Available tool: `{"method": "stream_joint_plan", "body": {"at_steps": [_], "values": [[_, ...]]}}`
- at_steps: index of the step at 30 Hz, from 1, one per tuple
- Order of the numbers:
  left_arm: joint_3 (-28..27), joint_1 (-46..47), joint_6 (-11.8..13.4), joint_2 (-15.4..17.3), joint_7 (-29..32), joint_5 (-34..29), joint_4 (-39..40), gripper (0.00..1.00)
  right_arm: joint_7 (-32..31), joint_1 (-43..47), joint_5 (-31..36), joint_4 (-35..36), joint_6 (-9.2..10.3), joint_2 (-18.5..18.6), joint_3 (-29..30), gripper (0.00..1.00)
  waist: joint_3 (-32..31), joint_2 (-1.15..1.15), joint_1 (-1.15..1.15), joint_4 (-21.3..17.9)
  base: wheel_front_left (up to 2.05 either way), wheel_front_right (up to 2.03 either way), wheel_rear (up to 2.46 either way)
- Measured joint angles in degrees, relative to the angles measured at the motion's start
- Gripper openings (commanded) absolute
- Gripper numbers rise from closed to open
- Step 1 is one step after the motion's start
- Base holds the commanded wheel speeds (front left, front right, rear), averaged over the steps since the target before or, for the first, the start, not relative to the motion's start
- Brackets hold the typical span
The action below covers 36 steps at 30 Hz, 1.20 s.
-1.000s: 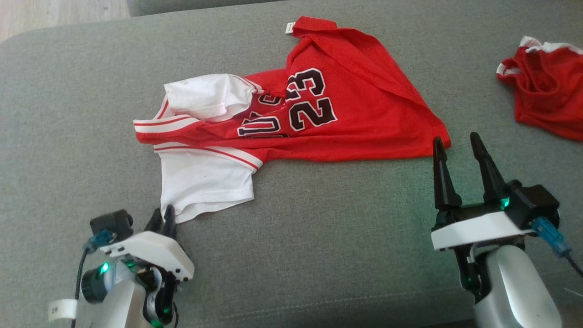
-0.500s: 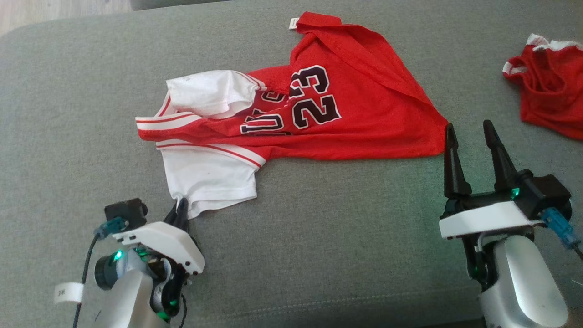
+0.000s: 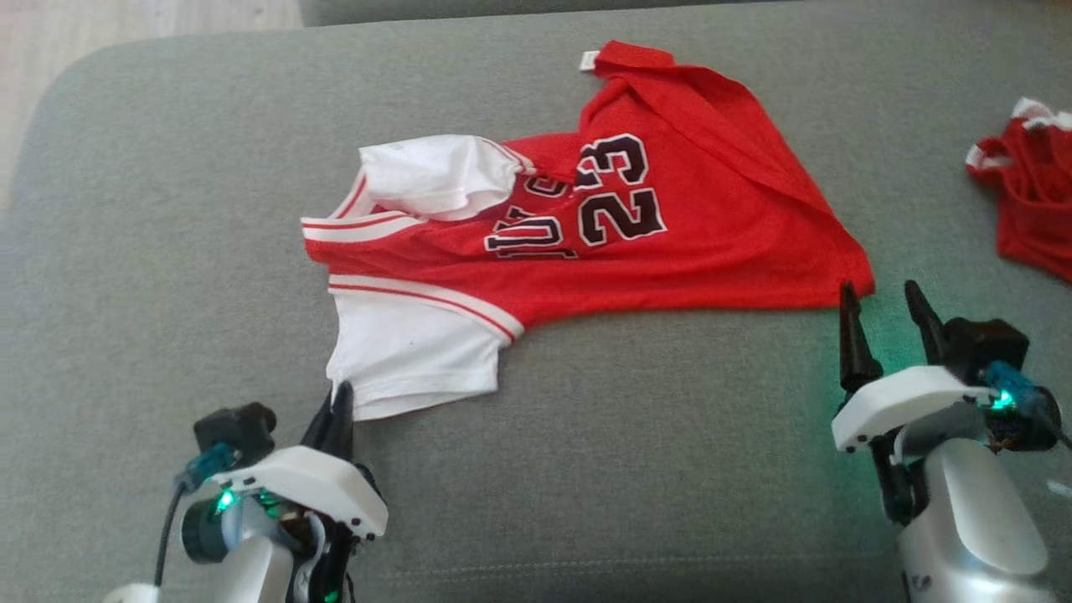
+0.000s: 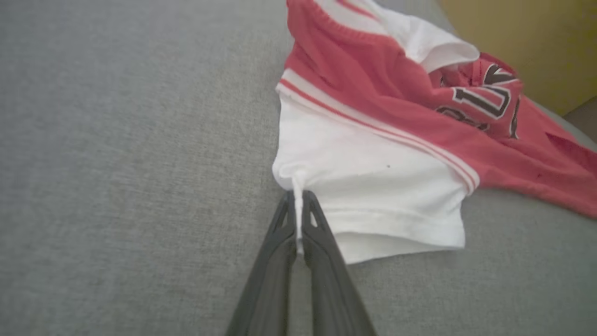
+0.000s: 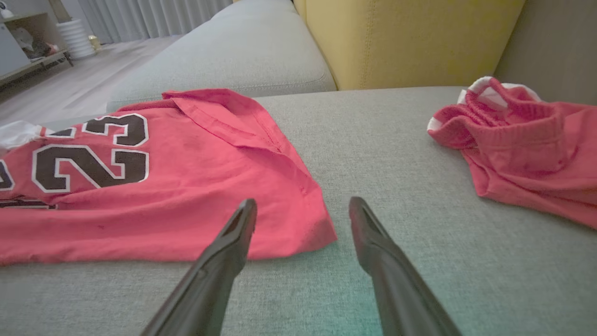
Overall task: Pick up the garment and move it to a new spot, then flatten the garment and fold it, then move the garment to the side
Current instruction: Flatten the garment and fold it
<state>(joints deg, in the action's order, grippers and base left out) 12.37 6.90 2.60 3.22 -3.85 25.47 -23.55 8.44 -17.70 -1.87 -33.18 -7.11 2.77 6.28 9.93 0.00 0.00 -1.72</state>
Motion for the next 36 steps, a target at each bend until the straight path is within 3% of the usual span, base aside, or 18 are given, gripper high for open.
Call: {"method": "stream_joint_plan", "body": {"at_steps": [13,27,28,32,36], "values": [[-3.11,-7.01,3.56,2.22,-0.2,1.49,16.7,0.0,-1.23,-2.53,3.27,-10.42,0.0,-0.01,4.76,1.0,-0.26,0.0,0.0,3.41,0.0,0.0,0.0],[-2.93,-9.01,4.99,2.32,0.75,1.49,20.4,0.0,-0.38,-6.59,0.15,-16.85,0.0,0.0,1.14,1.0,0.13,0.0,0.0,4.04,0.0,0.0,0.0],[-2.88,-9.01,4.99,2.32,0.75,1.49,20.45,0.0,-0.4,-6.66,-0.36,-17.47,0.0,0.0,0.76,0.95,0.11,0.0,0.0,4.05,0.0,0.0,0.0],[-2.75,-9.01,5.05,2.32,0.73,1.81,20.52,0.0,-0.38,-7.98,-2.52,-19.41,0.0,0.1,-1.05,0.47,0.12,0.0,0.0,3.9,0.0,0.0,0.0],[-2.32,-9.01,5.05,2.32,0.63,1.89,20.53,0.0,-0.35,-9.81,-6.0,-21.78,0.0,0.13,-3.35,0.27,0.1,0.0,0.0,3.77,0.0,0.0,0.0]]}}
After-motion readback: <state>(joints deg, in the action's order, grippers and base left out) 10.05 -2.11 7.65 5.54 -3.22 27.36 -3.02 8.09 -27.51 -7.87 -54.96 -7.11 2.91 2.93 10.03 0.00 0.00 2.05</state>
